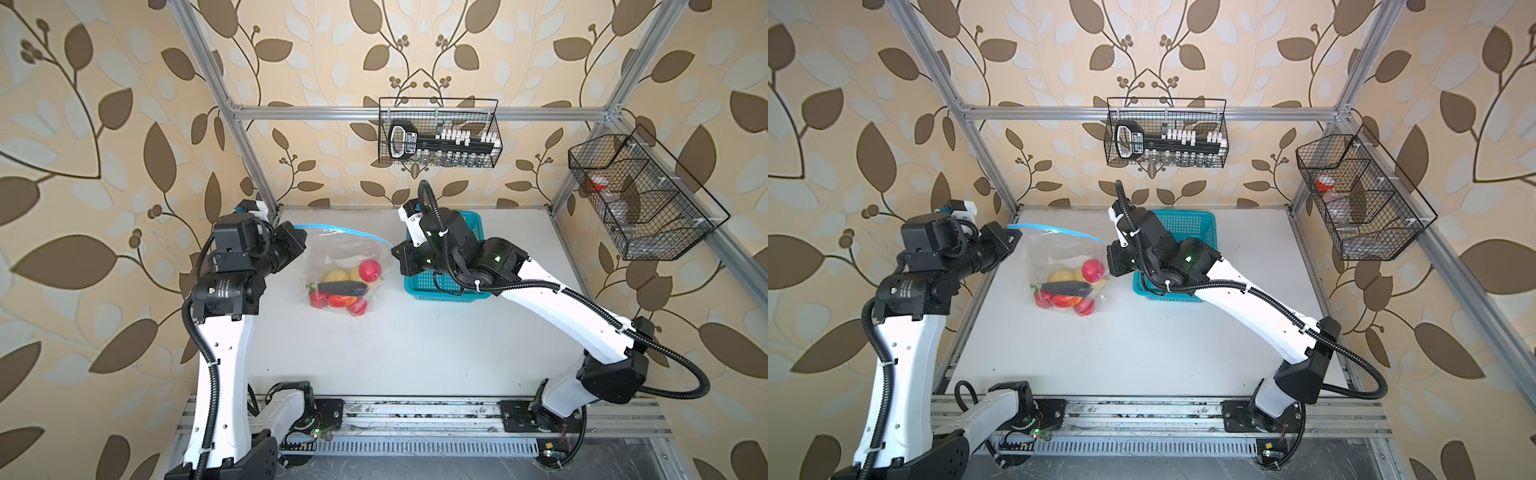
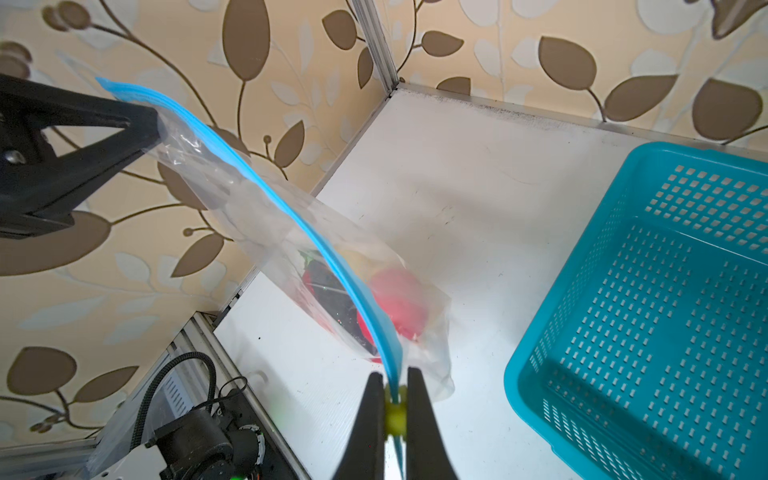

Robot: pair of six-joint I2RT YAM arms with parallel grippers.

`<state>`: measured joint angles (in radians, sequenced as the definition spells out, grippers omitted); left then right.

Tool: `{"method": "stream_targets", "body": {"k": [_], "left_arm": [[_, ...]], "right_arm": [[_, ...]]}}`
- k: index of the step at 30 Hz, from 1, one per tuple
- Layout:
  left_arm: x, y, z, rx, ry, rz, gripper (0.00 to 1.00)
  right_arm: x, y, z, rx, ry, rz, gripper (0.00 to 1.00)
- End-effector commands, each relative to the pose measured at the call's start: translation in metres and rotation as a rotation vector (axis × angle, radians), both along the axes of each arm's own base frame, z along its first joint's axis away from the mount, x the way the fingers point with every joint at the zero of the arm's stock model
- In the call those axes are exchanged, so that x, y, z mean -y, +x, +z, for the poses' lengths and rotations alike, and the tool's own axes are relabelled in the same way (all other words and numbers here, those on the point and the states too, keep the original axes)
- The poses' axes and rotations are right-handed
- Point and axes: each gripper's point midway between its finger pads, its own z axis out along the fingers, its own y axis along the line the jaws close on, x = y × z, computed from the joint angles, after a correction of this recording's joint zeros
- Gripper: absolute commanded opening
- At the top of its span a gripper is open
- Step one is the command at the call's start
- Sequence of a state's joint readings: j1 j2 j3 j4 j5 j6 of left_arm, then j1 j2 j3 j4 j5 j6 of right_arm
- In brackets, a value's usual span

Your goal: Place the food in the zip-top bag and seal the zipper

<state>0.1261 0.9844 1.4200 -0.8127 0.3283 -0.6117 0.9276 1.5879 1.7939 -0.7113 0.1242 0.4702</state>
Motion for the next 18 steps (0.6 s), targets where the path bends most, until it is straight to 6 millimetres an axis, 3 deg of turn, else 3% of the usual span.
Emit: {"method": "stream_targets", "body": {"k": [1,9,15,18], "left_arm": [[-0.010,-0.004,-0.001,-0.007,-0.046,0.083,0.00],[-0.022,0.000,-0.028,-0.100,-0.064,0.169,0.00],[-0.031,0.026,-0.066,-0.173,-0.052,0.198,0.00],[-0.041,0.041,-0.086,-0.172,-0.030,0.238,0.00]], "right_arm": [[0.014,-0.003,0.026,0.058,0.015,-0.030,0.00],[0.018,0.006,0.015,0.072,-0.056,-0.064,0.00],[0.017,0.033,-0.009,0.054,-0.101,-0.103,0.00],[0.016,0.054,-0.031,0.012,-0.112,-0.110,0.00]]}}
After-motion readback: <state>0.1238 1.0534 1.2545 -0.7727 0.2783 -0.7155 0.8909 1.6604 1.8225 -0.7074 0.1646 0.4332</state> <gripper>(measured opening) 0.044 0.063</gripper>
